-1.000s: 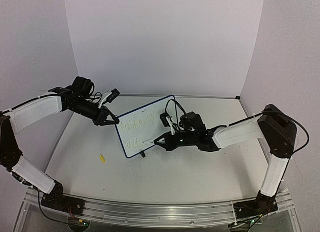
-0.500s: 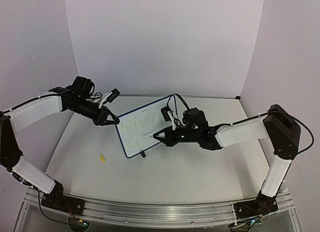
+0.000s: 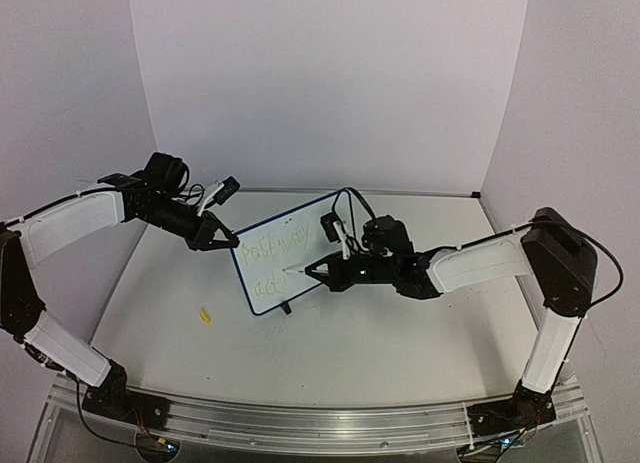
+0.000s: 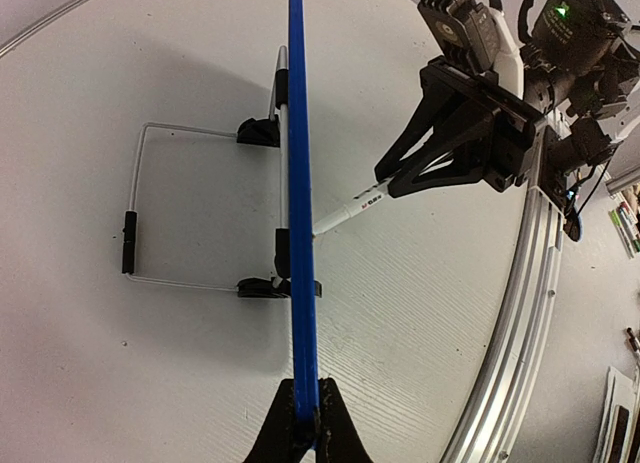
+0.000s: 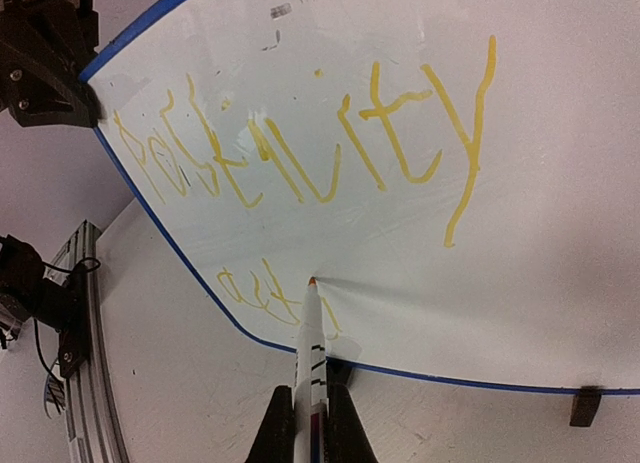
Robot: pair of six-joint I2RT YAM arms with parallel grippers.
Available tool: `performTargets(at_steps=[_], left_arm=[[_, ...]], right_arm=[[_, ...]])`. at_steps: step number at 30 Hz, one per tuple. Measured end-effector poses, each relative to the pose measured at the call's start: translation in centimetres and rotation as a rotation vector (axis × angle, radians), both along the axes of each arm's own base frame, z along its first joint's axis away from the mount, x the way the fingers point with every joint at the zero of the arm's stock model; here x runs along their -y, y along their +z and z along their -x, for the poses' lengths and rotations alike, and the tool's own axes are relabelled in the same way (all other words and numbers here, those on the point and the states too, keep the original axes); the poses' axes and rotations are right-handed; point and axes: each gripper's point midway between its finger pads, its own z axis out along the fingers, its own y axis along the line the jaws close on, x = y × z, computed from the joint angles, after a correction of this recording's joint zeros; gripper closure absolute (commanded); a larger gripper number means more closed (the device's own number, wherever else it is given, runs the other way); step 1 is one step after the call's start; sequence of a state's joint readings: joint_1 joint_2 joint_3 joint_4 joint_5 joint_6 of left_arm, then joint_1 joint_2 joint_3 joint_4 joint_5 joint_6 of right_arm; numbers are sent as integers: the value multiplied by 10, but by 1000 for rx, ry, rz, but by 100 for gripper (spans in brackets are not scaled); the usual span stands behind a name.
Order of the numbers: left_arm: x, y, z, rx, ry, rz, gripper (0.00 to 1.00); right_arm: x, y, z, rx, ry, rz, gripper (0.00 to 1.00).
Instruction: Write a sentence on the whiteboard
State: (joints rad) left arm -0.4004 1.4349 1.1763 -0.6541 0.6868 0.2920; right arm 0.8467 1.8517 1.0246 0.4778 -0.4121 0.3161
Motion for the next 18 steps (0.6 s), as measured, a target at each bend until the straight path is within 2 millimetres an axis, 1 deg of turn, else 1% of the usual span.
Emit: performTargets(at_steps=[13, 18], left_arm=[[0, 0, 0, 0, 0, 0, 100], [0, 0, 0, 0, 0, 0, 100]], right_arm=[[1, 1, -1, 3, -5, -5, 100], [13, 2, 5, 1, -9, -17, 100]])
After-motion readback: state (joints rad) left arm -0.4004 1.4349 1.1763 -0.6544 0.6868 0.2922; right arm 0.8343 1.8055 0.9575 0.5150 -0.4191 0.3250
